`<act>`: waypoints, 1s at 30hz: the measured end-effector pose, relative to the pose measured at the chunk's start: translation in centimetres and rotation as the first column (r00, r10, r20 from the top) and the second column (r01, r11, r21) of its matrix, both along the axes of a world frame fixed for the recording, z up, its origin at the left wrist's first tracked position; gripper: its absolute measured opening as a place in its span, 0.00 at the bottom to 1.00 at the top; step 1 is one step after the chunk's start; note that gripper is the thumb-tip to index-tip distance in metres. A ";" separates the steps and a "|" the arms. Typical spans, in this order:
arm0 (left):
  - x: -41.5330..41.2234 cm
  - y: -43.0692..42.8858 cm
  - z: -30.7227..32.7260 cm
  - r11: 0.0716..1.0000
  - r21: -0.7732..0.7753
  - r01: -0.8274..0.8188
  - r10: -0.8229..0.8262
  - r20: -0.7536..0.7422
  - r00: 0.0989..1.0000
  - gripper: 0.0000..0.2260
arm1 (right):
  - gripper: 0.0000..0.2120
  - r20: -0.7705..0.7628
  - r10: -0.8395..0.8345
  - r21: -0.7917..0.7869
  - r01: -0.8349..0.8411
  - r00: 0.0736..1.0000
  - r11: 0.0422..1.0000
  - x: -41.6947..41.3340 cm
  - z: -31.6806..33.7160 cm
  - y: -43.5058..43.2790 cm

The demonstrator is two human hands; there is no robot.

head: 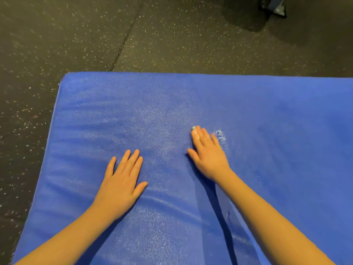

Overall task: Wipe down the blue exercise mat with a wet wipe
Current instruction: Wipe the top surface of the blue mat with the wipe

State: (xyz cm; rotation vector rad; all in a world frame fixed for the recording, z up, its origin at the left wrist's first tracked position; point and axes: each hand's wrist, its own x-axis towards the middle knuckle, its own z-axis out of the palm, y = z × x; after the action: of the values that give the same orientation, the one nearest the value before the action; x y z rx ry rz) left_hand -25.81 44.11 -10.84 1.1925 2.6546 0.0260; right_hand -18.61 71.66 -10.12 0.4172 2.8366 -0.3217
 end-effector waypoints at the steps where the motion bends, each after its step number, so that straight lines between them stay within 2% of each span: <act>1: 0.3 -0.2 0.1 1.000 -0.008 -0.002 0.002 0.006 1.000 0.33 | 0.34 0.005 -0.109 0.024 0.109 0.994 0.994 -0.1 -0.1 0.2; 3: 0.5 -0.4 0.1 1.000 -0.011 -0.010 0.010 0.013 1.000 0.34 | 0.36 -0.007 -0.159 -0.021 0.159 0.987 0.987 0.0 -0.1 -1.7; 6: 0.6 -0.6 0.4 1.000 -0.019 0.004 -0.004 0.012 1.000 0.31 | 0.41 -0.004 0.108 -0.142 -0.108 0.994 0.984 2.3 0.3 -4.8; 8: 1.0 -1.0 0.7 0.999 -0.033 0.026 -0.026 0.017 1.000 0.32 | 0.39 -0.029 0.178 -0.078 -0.180 0.984 0.981 3.2 0.5 -3.4; 11: 2.3 -2.2 0.8 0.997 -0.050 0.050 -0.049 0.031 0.998 0.35 | 0.33 0.012 -0.118 0.002 0.118 0.993 0.993 3.0 0.2 -1.3; 12: 2.7 -2.6 0.8 0.997 -0.053 0.051 -0.049 0.041 0.998 0.35 | 0.32 0.026 -0.176 -0.009 0.176 0.984 0.984 3.1 0.1 -1.7; 13: 3.1 -2.9 0.8 0.997 -0.054 0.048 -0.045 0.050 0.998 0.34 | 0.34 0.027 -0.164 -0.036 0.165 0.986 0.986 3.2 0.3 -3.0; 16: 3.6 -3.5 1.0 0.998 -0.057 0.024 -0.020 0.067 0.998 0.33 | 0.41 0.023 0.117 -0.187 -0.111 0.993 0.976 5.4 1.1 -7.3; 18: 3.8 -3.7 1.2 0.998 -0.058 0.011 -0.007 0.062 0.998 0.33 | 0.40 0.024 0.247 -0.158 -0.240 0.969 0.958 6.7 1.2 -6.8; 19: 4.0 -3.7 1.4 0.998 -0.067 0.002 0.002 0.066 0.998 0.33 | 0.39 0.024 0.223 -0.108 -0.219 0.974 0.970 6.8 1.1 -5.9; 21: 4.4 -3.8 1.8 0.995 -0.098 -0.018 0.026 0.080 0.996 0.33 | 0.35 0.046 0.023 -0.020 -0.022 0.999 1.000 6.6 0.8 -4.3; 23: 5.1 -3.8 2.4 0.994 -0.101 -0.038 0.048 0.100 0.994 0.32 | 0.33 0.065 -0.075 -0.072 0.080 0.995 0.994 6.7 0.9 -5.2; 24: 5.6 -3.9 2.8 0.993 -0.103 -0.052 0.066 0.135 0.989 0.34 | 0.35 0.064 -0.027 -0.135 0.035 0.998 0.990 7.2 1.2 -6.5; 26: 6.8 -4.2 3.4 0.992 -0.106 -0.070 0.089 0.191 0.978 0.40 | 0.42 0.055 0.175 -0.253 -0.156 0.983 0.955 9.4 2.1 -9.2; 27: 7.5 -4.5 3.6 0.990 -0.113 -0.085 0.107 0.207 0.972 0.42 | 0.44 0.056 0.264 -0.265 -0.241 0.963 0.934 10.5 2.3 -9.5; 29: 8.3 -4.8 4.1 0.984 -0.138 -0.113 0.141 0.210 0.967 0.44 | 0.43 0.039 0.317 -0.189 -0.305 0.948 0.933 11.0 2.3 -8.0; 30: 8.6 -4.8 4.4 0.982 -0.141 -0.126 0.154 0.209 0.966 0.44 | 0.41 0.045 0.252 -0.137 -0.244 0.967 0.960 10.5 2.0 -7.0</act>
State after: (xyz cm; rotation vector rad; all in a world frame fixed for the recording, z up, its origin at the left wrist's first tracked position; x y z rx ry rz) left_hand -17.24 39.30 -6.45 0.9037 2.5004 0.0113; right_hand -8.07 64.62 -8.13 0.0417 2.7452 -0.4313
